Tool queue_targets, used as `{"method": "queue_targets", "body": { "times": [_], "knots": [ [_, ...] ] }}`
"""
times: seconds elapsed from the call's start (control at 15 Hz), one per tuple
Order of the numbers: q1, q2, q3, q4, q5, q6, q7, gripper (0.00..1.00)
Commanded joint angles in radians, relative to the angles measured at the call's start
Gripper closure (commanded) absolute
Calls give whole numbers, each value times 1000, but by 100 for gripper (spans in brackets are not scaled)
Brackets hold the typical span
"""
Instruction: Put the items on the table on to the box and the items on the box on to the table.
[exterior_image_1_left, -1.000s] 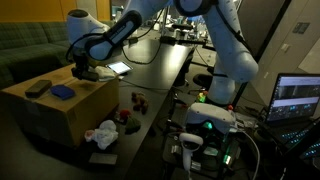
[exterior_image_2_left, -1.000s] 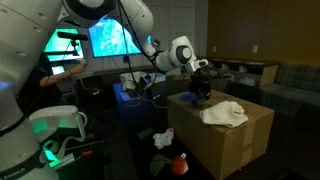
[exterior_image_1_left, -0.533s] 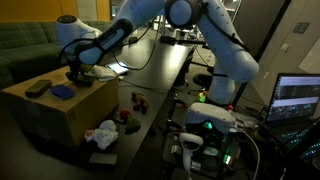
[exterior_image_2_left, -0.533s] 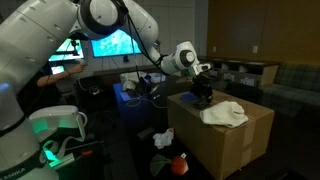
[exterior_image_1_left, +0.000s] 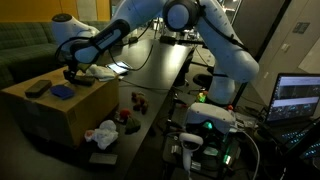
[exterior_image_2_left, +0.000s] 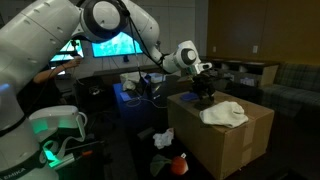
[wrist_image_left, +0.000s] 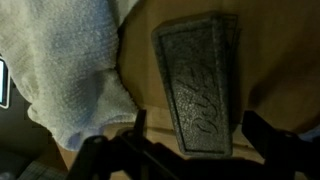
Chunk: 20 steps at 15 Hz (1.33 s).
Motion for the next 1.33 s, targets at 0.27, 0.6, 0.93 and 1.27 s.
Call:
{"method": "queue_targets", "body": {
  "times": [0.27,0.6,0.93,1.27],
  "knots": [
    [59,-66,-21,-1,12,2,73,1],
    [87,-75,11,-11,32,40,92,0],
    [88,-57,40,-19,83,80,80,0],
    [76,-45,53,-46,137,108,60,0]
  ]
}}
